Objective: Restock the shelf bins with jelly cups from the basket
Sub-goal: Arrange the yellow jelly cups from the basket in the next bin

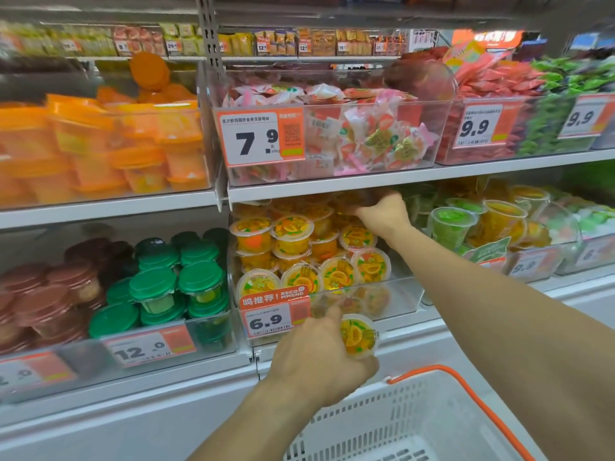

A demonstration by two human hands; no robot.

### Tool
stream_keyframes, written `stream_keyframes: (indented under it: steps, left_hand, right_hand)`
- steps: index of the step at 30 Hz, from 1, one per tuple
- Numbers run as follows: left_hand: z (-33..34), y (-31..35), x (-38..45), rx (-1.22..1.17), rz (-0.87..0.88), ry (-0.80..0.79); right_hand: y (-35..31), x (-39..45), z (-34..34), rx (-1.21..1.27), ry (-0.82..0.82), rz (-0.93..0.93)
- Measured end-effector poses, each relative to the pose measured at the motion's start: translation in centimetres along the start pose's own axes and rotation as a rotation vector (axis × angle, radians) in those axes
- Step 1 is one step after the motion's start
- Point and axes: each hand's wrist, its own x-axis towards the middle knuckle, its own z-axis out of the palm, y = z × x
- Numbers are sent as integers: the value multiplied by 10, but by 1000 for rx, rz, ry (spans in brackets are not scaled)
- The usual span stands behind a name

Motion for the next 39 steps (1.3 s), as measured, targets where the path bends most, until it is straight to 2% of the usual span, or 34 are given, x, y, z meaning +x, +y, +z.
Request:
stream_keyframes:
  steps: [2, 4, 5, 7, 9, 11, 14, 19, 23, 30, 39]
  left_hand:
    - [-5, -1, 3, -40, -12, 17]
    - [-10, -2, 5, -69, -26, 55]
    - [-12, -2, 6, -76, -29, 74]
    - [-18, 1, 5, -100, -27, 115]
    - [-23, 7, 3, -165, -6, 162]
    - [-26, 15, 1, -212, 29, 222]
    - [-25, 22, 1, -251, 48, 308]
    - [-29, 23, 7, -353, -86, 285]
    - [-31, 21, 8, -356, -100, 242]
    - [-32, 17, 11, -350, -82, 294]
    - [-32, 18, 8, -325, -79, 296]
  right_hand:
    - [-3, -22, -13, -143, 83, -53]
    - [-13, -59, -29, -137, 93, -165]
    - [-19, -79, -37, -73, 13, -202]
    - [-29, -115, -51, 27, -258, -211]
    - [-39, -145, -60, 15, -506, -129]
    - [-42, -160, -63, 12, -618, -16]
    - [-41, -162, -60, 162, -556, 99]
    - [-38, -105, -52, 352, -222, 218]
    - [-14, -60, -31, 126, -9, 179]
    - [15, -54, -9, -69, 32, 80]
    - [10, -35, -6, 50, -7, 274]
